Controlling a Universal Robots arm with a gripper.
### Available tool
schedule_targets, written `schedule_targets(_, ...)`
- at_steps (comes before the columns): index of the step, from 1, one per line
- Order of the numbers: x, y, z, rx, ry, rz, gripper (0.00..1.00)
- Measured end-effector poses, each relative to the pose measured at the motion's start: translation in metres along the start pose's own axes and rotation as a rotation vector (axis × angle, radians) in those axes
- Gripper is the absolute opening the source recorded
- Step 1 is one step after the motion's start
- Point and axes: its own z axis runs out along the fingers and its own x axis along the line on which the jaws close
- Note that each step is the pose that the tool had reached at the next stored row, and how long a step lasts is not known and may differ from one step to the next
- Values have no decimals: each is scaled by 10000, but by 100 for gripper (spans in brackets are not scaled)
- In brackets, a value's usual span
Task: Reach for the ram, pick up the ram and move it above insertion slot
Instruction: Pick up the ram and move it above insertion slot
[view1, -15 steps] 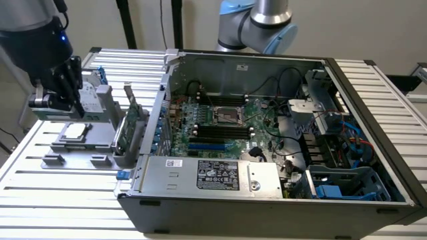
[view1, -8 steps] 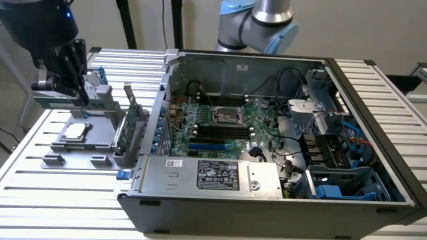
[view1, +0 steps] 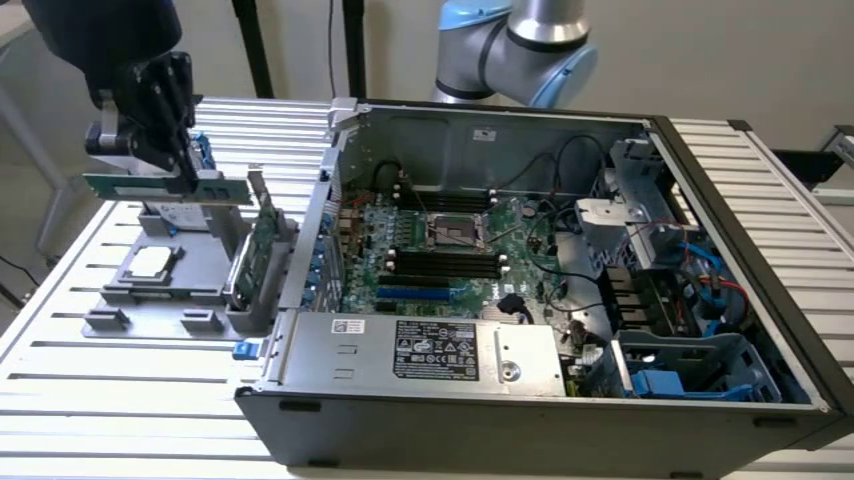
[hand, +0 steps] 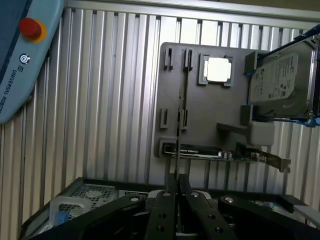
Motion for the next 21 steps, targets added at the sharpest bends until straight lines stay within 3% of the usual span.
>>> schedule_targets(13,-25,-479,-19,15,-233,-8,13)
schedule_targets(21,-45,-790,-28,18,-336,-12,13)
